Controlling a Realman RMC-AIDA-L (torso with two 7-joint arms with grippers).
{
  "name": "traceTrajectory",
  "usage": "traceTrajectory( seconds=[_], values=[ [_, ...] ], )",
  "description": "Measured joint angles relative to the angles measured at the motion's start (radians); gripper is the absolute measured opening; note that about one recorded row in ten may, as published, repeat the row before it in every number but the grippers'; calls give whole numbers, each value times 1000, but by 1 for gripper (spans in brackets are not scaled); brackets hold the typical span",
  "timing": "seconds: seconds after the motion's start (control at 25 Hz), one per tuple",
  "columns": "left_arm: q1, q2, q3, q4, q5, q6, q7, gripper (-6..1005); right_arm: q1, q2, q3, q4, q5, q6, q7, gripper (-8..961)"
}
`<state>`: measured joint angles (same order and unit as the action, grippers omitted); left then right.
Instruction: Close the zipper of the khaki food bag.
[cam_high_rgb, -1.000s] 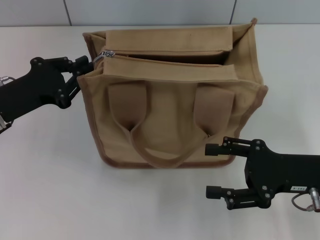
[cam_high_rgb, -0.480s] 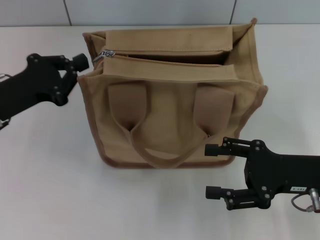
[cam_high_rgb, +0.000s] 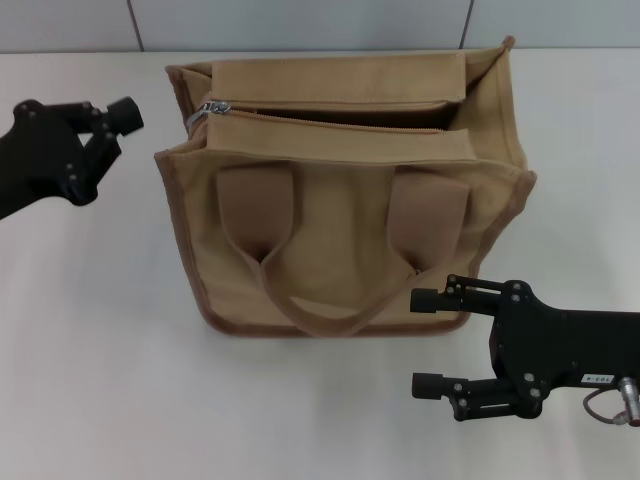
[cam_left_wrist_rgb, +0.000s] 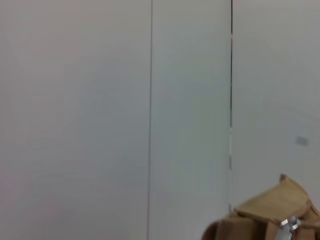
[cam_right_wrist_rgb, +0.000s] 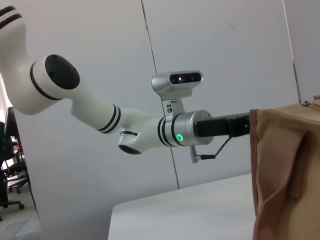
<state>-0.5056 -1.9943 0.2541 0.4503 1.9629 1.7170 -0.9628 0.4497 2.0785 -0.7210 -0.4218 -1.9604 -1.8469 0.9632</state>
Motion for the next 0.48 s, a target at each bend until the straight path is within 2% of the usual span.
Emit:
traceTrajectory(
  seconds=[0.16, 0.36, 0.48],
  values=[
    [2, 16, 76, 6, 2, 9, -27, 3, 0, 0, 0, 0, 0, -1, 0, 817],
    [2, 12, 127, 36, 2, 16, -70, 4, -2, 0, 0, 0, 0, -2, 0, 816],
    [0, 9, 135, 48, 3, 20, -75, 126, -2, 0, 0, 0, 0, -2, 0, 816]
  ],
)
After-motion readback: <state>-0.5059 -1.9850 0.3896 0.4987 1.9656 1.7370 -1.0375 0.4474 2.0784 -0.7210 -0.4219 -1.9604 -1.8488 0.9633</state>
